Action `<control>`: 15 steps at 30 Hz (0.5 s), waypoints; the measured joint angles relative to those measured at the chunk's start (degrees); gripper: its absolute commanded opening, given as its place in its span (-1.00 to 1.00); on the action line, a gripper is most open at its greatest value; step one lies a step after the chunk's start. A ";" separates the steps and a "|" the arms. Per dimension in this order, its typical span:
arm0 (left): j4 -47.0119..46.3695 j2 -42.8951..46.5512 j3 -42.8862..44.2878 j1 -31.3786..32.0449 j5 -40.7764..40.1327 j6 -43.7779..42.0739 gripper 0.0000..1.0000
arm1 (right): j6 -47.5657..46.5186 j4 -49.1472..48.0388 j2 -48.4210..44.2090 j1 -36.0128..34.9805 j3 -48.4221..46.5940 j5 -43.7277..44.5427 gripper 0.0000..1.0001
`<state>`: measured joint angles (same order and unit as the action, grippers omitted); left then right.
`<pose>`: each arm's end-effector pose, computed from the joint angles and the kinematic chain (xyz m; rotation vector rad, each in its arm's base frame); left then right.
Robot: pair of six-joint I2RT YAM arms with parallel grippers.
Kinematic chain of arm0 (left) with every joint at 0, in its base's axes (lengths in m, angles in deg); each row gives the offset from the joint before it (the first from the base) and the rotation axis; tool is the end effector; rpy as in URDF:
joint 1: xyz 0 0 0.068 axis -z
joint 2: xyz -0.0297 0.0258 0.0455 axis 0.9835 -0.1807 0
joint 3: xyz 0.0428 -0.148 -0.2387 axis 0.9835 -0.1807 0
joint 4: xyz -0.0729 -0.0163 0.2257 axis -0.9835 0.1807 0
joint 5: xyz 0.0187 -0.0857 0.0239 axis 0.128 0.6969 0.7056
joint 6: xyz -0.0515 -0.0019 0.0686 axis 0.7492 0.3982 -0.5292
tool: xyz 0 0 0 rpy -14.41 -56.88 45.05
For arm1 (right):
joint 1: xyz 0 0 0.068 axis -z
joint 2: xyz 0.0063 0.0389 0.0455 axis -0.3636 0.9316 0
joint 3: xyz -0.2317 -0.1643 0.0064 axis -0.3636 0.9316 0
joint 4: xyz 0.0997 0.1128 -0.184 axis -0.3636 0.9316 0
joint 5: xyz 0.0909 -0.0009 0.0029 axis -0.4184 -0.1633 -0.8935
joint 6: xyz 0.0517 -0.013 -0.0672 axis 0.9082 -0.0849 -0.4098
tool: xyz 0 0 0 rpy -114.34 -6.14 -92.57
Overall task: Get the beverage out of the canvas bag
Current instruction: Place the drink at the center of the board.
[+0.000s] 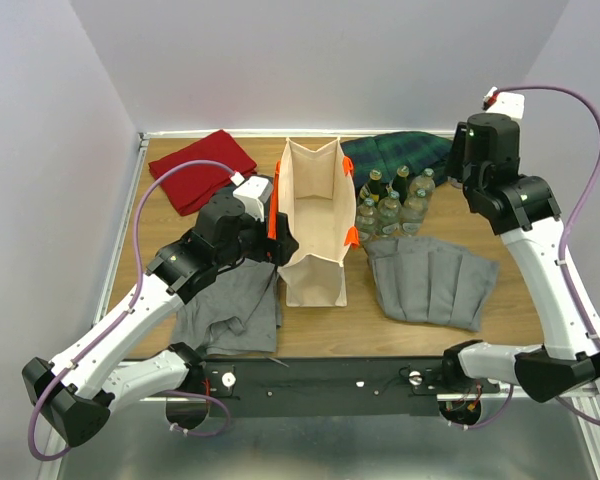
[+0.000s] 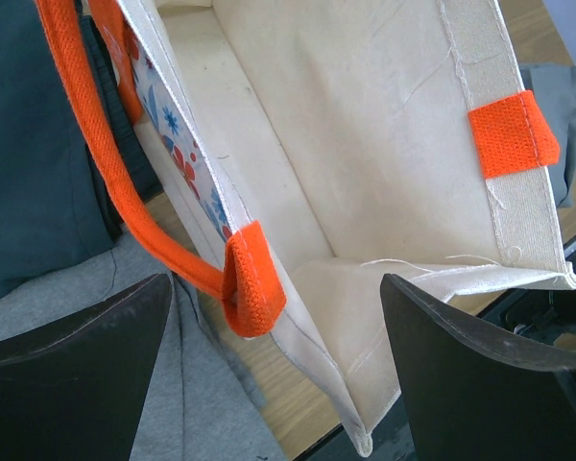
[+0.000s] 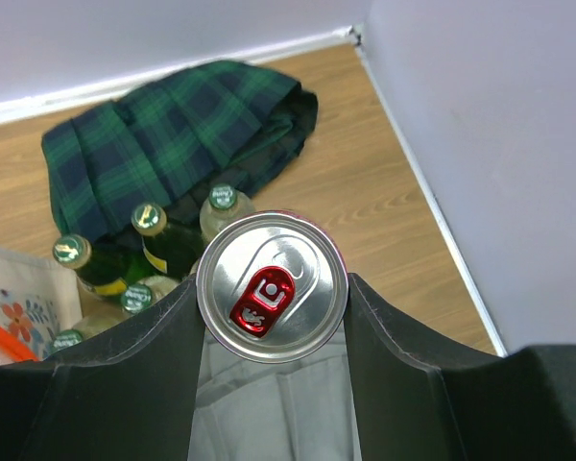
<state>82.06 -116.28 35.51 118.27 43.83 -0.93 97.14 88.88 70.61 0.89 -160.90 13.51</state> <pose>0.1678 -0.1381 0.3377 0.3045 2.1133 -0.6982 0.2400 0.0402 0.4532 0.2680 1.9071 -0.2831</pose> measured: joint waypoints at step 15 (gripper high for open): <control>0.00 -0.02 0.02 0.00 -0.11 0.02 0.98 | 0.59 -3.85 0.48 18.69 9.77 -18.18 -0.99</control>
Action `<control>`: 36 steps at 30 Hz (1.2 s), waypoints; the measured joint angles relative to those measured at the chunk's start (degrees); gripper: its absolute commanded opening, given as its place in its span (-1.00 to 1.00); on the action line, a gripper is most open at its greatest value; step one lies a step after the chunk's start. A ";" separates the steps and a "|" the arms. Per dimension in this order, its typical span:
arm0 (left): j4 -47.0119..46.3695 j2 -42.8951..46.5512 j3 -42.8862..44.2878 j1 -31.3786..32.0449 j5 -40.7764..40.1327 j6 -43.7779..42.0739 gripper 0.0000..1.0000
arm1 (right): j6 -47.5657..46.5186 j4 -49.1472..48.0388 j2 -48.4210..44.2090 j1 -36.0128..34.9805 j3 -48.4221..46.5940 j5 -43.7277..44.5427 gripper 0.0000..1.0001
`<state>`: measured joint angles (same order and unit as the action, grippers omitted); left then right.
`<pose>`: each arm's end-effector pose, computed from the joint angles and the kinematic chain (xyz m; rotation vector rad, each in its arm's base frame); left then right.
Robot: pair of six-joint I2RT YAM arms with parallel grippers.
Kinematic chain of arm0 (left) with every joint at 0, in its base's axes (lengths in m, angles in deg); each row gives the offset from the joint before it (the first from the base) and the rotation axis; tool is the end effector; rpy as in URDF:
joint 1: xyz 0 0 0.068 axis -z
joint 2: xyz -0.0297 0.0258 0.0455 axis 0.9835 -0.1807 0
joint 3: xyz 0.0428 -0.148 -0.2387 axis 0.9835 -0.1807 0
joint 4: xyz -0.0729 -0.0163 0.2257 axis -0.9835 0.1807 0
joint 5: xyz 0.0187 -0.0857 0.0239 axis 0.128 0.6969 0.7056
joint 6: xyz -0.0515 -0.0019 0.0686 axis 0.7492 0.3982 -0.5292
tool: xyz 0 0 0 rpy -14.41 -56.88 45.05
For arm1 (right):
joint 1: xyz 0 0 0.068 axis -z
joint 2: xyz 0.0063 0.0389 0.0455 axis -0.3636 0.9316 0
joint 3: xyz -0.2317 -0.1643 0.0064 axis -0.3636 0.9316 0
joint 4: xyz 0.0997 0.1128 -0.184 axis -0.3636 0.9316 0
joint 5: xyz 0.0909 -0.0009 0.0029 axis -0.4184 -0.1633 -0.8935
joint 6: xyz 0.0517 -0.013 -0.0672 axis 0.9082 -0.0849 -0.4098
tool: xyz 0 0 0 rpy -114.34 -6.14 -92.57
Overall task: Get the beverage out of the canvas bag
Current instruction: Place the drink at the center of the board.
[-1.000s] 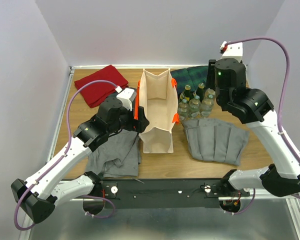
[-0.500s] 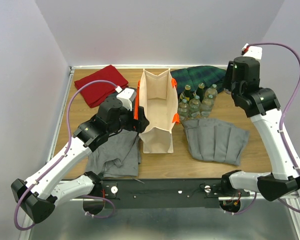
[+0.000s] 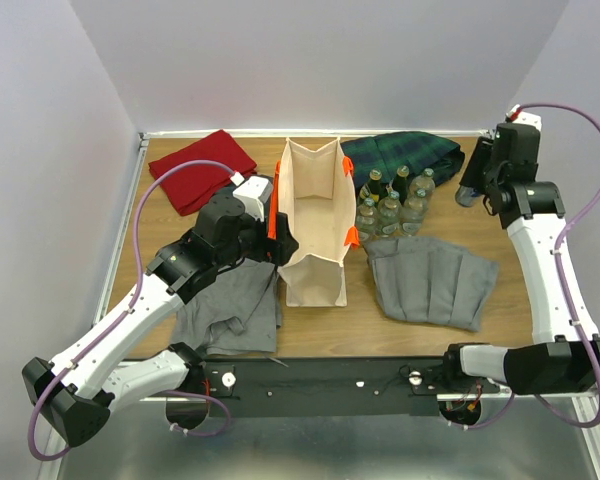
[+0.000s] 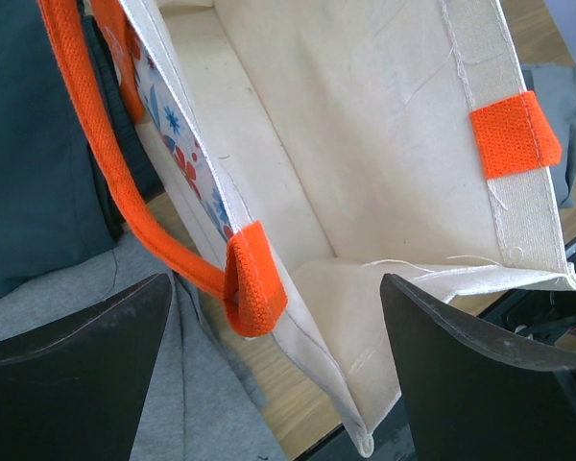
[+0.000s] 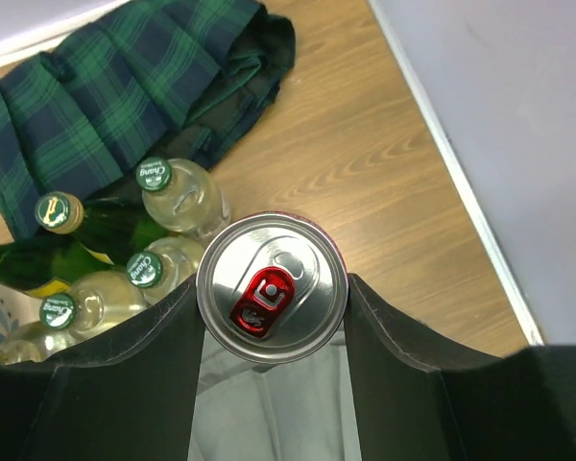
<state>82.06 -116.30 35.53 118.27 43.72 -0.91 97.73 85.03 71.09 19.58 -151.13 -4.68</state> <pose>0.1679 -0.1380 0.3377 0.3029 2.1132 -0.6966 0.2654 -0.0170 0.4000 0.3967 2.0577 -0.2098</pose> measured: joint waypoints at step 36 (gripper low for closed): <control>0.24 0.39 0.00 0.00 -2.95 0.07 0.98 | 3.41 -25.24 4.96 2.93 23.28 -8.17 -0.99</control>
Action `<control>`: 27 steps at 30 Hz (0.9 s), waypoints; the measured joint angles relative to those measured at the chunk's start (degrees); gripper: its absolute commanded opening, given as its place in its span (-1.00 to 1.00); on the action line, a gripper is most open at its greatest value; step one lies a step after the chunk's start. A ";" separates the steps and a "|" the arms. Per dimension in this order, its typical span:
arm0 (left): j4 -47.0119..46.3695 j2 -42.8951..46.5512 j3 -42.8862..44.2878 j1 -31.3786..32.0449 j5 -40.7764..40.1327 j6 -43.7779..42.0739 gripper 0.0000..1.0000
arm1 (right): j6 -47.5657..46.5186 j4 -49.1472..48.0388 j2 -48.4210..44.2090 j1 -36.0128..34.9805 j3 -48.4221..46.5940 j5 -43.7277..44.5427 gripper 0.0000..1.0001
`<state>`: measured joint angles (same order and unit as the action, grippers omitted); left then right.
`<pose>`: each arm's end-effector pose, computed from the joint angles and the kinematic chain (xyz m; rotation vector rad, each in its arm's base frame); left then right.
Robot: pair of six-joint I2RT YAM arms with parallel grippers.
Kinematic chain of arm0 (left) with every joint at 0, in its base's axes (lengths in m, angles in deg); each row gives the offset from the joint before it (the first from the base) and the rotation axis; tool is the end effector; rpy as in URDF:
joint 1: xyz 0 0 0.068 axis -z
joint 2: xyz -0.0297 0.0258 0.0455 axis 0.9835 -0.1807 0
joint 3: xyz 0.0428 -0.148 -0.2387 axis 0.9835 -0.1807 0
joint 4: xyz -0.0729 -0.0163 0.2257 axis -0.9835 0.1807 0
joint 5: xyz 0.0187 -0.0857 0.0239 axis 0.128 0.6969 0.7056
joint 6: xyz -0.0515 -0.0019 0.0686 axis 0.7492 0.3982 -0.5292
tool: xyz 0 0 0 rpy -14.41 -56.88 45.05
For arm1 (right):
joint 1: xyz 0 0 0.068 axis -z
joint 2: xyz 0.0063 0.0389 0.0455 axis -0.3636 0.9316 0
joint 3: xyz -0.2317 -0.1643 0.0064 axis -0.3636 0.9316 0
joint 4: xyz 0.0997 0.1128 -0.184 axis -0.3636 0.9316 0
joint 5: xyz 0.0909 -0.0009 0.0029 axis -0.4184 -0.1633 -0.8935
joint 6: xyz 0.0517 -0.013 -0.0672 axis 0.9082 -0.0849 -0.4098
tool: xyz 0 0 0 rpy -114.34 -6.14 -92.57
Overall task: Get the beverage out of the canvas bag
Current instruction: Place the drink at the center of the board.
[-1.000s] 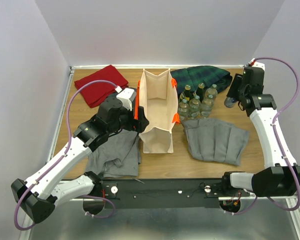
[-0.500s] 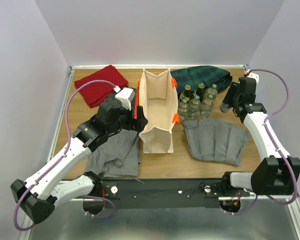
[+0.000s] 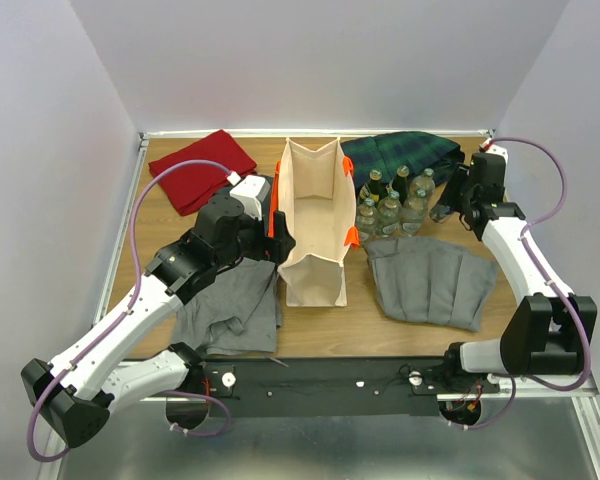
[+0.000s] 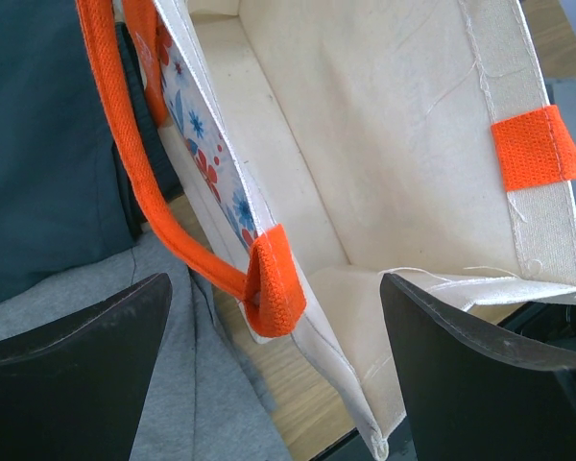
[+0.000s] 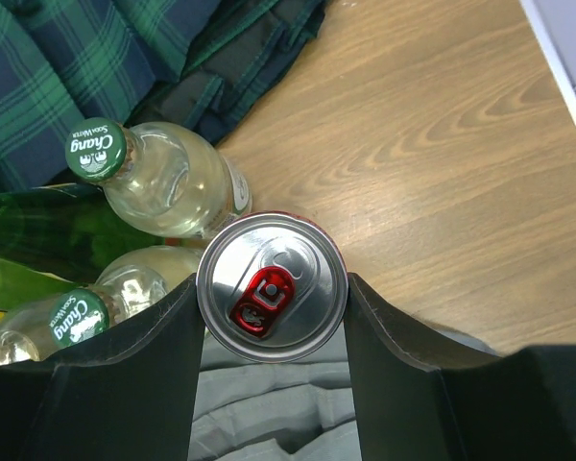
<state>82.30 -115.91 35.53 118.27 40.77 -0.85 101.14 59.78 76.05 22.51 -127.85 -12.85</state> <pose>0.1690 -0.1338 0.3385 0.2673 2.1045 -0.6480 0.3087 -0.0211 0.2896 0.4344 2.1192 -0.0659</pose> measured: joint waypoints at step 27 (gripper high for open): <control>0.00 -0.02 0.00 0.00 -0.02 0.22 0.98 | -2.16 -2.58 6.67 0.00 1.22 -4.81 -0.99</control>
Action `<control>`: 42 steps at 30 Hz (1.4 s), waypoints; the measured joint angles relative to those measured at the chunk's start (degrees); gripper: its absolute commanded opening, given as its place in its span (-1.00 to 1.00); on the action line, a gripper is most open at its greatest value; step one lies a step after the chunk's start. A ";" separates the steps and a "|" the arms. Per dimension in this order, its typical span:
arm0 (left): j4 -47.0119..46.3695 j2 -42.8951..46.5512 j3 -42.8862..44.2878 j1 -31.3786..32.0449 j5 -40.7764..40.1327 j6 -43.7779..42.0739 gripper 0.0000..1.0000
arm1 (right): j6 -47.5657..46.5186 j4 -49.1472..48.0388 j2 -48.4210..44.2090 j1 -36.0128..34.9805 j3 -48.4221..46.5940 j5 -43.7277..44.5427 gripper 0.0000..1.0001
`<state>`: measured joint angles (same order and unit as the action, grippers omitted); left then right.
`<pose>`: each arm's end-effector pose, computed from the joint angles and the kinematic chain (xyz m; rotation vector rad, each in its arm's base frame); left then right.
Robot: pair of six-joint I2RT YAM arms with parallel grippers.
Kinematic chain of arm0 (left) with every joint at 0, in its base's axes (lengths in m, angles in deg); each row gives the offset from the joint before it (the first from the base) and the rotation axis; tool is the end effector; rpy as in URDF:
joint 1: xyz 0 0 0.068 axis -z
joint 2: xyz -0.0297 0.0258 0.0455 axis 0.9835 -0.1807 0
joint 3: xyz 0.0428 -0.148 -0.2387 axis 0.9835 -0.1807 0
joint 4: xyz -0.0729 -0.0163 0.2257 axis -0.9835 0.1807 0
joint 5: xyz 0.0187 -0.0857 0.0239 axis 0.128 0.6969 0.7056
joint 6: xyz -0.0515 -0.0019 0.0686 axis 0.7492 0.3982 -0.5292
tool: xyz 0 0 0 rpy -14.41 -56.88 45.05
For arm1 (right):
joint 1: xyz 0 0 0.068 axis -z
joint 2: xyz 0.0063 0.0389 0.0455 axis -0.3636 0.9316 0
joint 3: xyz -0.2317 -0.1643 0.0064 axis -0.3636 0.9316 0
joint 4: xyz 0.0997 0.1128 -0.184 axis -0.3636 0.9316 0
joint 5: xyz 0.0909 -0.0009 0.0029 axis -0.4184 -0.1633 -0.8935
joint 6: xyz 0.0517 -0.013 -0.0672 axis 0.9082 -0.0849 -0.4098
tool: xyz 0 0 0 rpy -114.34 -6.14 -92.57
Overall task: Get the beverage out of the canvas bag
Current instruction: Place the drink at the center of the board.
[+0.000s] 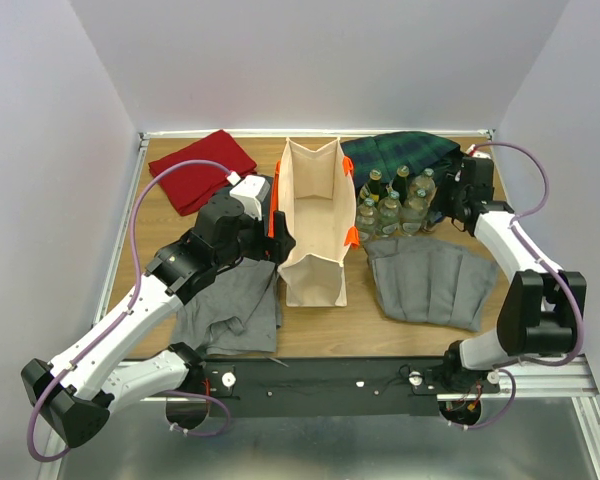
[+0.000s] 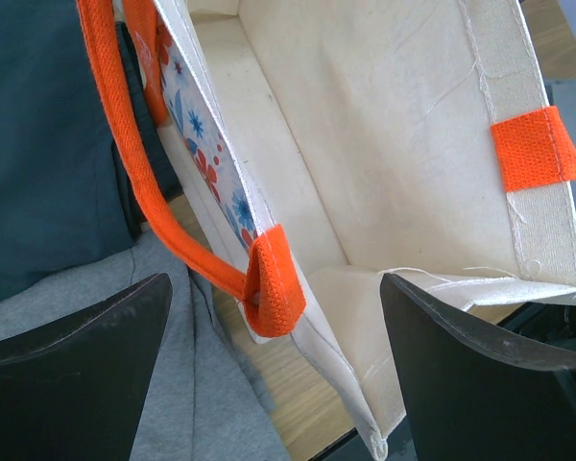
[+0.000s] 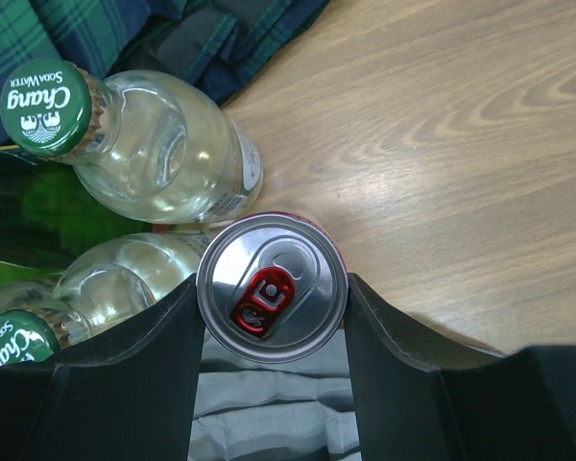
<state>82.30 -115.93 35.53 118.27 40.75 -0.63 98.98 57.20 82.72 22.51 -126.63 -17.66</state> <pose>0.1690 -0.1339 0.3384 0.2631 2.1058 -0.6498 0.3295 -0.0153 0.2521 0.3560 2.2350 -0.0111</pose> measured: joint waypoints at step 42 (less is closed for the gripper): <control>0.00 -0.42 -0.02 0.00 0.02 0.13 0.98 | -0.52 3.34 -0.09 0.00 -3.82 -0.04 -0.50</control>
<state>82.30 -116.34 35.51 118.27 40.77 -0.50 98.45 60.55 82.63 22.51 -130.45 -17.70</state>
